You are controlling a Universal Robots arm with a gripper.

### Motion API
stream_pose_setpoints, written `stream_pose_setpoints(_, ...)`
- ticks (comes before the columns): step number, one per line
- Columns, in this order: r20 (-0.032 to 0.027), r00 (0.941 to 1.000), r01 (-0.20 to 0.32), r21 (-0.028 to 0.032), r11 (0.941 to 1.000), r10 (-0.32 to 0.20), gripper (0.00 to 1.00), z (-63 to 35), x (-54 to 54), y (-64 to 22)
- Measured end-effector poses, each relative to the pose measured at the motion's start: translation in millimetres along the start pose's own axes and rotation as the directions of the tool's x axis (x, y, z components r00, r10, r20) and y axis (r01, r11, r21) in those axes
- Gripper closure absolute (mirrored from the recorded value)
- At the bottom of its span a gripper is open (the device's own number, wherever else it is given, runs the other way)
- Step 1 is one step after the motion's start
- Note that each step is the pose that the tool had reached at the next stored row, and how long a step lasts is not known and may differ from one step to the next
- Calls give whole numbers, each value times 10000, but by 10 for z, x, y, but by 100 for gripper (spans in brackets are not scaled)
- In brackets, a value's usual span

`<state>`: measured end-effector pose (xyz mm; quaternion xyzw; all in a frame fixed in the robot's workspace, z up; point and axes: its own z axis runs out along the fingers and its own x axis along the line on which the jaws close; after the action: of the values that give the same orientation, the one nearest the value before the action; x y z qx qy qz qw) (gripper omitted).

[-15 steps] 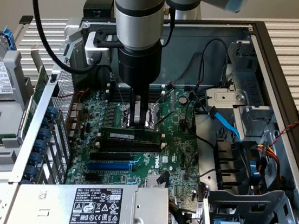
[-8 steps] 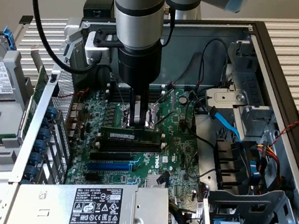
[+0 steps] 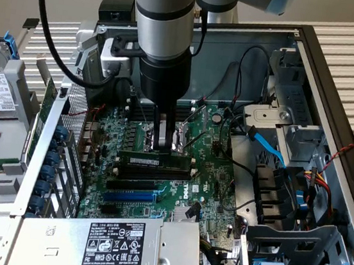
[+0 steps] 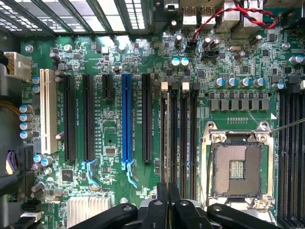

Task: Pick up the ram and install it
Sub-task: 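Insert the ram into the slot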

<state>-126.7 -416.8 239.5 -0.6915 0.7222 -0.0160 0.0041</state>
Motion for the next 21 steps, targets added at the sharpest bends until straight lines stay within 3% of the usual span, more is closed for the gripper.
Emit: stream_pose_setpoints(21,9,10000,0,0,10000,0,87,29,0,0)
